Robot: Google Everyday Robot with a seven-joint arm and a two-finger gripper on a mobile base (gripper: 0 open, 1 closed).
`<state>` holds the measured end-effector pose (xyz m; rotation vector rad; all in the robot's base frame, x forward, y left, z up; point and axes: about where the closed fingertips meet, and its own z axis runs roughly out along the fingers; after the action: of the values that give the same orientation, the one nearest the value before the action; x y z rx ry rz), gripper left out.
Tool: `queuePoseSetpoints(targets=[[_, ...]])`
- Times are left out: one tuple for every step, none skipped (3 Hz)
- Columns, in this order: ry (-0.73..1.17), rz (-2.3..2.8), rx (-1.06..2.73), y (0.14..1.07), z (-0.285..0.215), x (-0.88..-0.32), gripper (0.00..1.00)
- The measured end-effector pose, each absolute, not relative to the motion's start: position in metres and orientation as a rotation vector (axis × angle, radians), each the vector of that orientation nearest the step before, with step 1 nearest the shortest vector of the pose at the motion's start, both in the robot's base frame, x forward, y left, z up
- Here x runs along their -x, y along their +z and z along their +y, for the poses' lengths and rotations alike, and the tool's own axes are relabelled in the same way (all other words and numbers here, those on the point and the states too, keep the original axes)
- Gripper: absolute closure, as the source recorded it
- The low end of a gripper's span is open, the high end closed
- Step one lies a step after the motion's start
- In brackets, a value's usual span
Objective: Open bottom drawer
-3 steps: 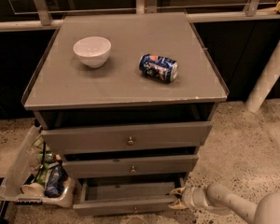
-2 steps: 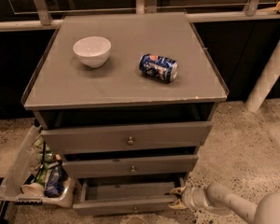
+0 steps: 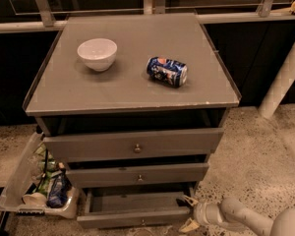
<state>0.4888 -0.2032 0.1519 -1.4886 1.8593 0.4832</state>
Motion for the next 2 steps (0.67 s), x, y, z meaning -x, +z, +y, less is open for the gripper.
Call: queuePoseSetpoints(targets=[[0.483, 1.859, 1.489, 0.1546, -0.2008, -0.4875, 0.37], [0.495, 1.857, 1.489, 0.1546, -0.2022, -0.4779, 0.60]])
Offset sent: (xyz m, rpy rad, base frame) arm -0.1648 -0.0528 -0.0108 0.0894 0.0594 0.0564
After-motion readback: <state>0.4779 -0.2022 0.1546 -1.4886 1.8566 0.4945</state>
